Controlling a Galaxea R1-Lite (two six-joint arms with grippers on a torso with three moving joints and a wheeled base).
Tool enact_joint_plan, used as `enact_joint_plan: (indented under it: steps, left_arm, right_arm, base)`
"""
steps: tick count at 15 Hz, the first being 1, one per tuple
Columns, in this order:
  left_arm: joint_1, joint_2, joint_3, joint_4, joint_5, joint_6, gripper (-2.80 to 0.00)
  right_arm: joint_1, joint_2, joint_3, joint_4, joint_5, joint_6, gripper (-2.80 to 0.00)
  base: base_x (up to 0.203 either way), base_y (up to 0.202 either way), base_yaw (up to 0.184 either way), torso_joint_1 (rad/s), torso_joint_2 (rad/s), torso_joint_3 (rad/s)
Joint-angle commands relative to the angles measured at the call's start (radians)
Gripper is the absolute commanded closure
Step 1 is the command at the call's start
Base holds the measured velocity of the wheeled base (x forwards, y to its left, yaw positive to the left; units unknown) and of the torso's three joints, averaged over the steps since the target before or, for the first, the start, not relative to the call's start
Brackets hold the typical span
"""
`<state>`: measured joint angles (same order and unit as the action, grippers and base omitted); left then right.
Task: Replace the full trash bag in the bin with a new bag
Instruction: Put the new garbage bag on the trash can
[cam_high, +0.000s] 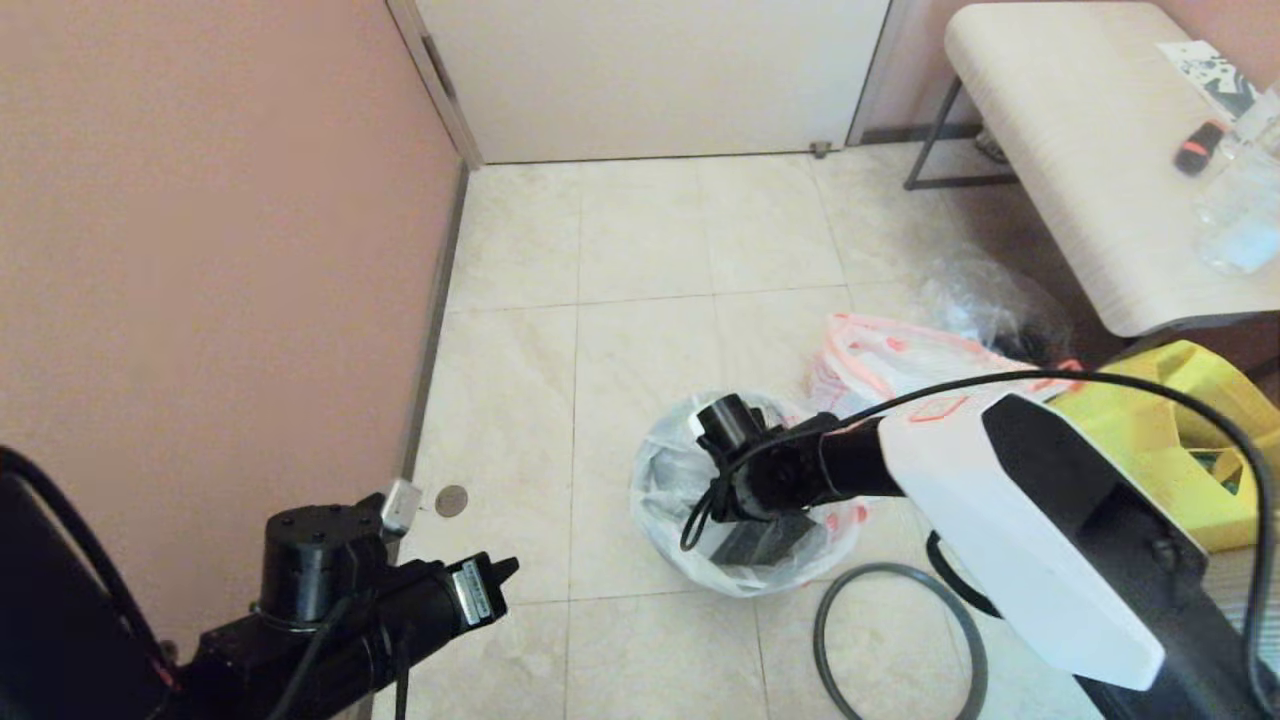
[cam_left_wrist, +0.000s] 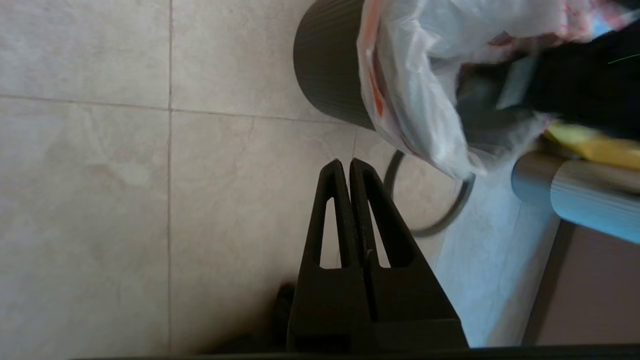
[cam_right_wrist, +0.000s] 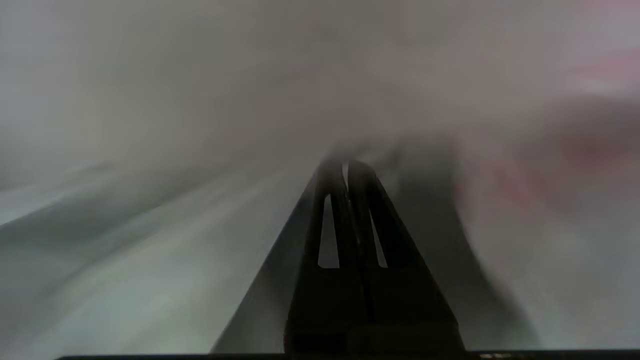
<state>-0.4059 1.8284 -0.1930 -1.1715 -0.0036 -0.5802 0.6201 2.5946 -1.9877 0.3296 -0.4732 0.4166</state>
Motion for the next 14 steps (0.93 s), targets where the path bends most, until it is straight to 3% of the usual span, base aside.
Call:
enact_joint_plan:
  steps: [1, 4, 7, 10, 12, 14]
  left_arm:
    - [0.012, 0.18, 0.046, -0.186, -0.002, -0.005, 0.0]
    - [-0.009, 0.362, 0.111, -0.34, -0.007, 0.032, 0.0]
    - [-0.026, 0.4, 0.09, -0.359, -0.016, 0.048, 0.0]
    - [-0.025, 0.445, 0.042, -0.359, -0.026, 0.051, 0.0]
    - [-0.013, 0.461, 0.023, -0.359, -0.073, 0.079, 0.0]
    - [-0.001, 0.462, 0.03, -0.359, -0.116, 0.105, 0.0]
  right_arm:
    - [-0.051, 0.19, -0.003, -0.211, 0.018, -0.153, 0.0]
    - [-0.115, 0.305, -0.003, -0.445, 0.109, -0.432, 0.0]
    - [-0.116, 0.294, -0.003, -0.421, 0.156, -0.506, 0.0]
    - [-0.097, 0.264, 0.003, -0.399, 0.145, -0.495, 0.0]
    - [-0.072, 0.166, 0.033, -0.367, 0.134, -0.425, 0.0]
    - [-0.037, 0.011, 0.078, -0.244, 0.137, -0.292, 0.0]
  base:
    - [0.0, 0.0, 0.0, 0.0, 0.0, 0.0]
    - [0.0, 0.0, 0.0, 0.0, 0.0, 0.0]
    - [0.0, 0.0, 0.0, 0.0, 0.0, 0.0]
    - [0.0, 0.0, 0.0, 0.0, 0.0, 0.0]
    - [0.0, 0.0, 0.0, 0.0, 0.0, 0.0]
    - [0.0, 0.0, 0.0, 0.0, 0.0, 0.0]
